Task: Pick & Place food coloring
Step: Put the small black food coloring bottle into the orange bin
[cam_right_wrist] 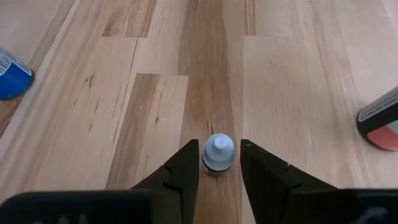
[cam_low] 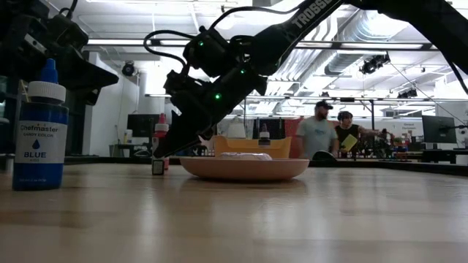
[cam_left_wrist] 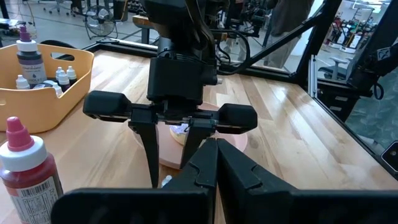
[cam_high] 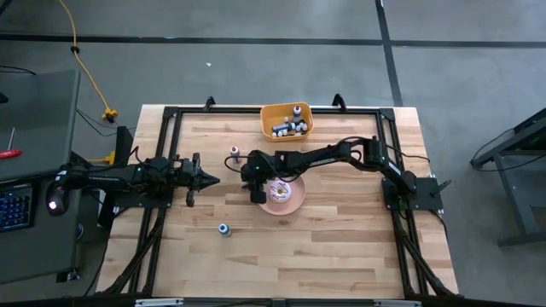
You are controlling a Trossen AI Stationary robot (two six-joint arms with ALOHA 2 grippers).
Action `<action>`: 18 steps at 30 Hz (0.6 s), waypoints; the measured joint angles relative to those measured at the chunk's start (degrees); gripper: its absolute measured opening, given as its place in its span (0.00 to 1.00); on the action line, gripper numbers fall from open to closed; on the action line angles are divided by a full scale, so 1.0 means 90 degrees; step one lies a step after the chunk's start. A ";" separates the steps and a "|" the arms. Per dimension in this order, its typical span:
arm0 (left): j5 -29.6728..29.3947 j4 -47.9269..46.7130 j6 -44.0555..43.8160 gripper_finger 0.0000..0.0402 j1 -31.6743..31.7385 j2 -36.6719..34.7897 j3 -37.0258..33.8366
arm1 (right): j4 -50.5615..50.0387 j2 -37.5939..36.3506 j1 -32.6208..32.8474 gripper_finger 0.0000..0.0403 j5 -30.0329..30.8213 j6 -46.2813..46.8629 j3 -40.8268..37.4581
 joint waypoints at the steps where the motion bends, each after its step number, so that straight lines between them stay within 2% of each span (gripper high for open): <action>1: 0.0000 0.0000 0.0000 0.00 -0.0001 0.0000 0.0000 | 0.0000 0.0000 -0.0001 0.25 0.0000 0.0000 -0.0001; 11: 0.0002 0.0000 0.0002 0.00 0.0000 0.0000 -0.0002 | 0.0005 0.0000 -0.0008 0.14 -0.0002 0.0002 -0.0005; 18: 0.0002 -0.0002 0.0001 0.00 -0.0001 0.0000 0.0000 | 0.0018 0.0000 -0.0038 0.12 0.0004 0.0339 -0.0004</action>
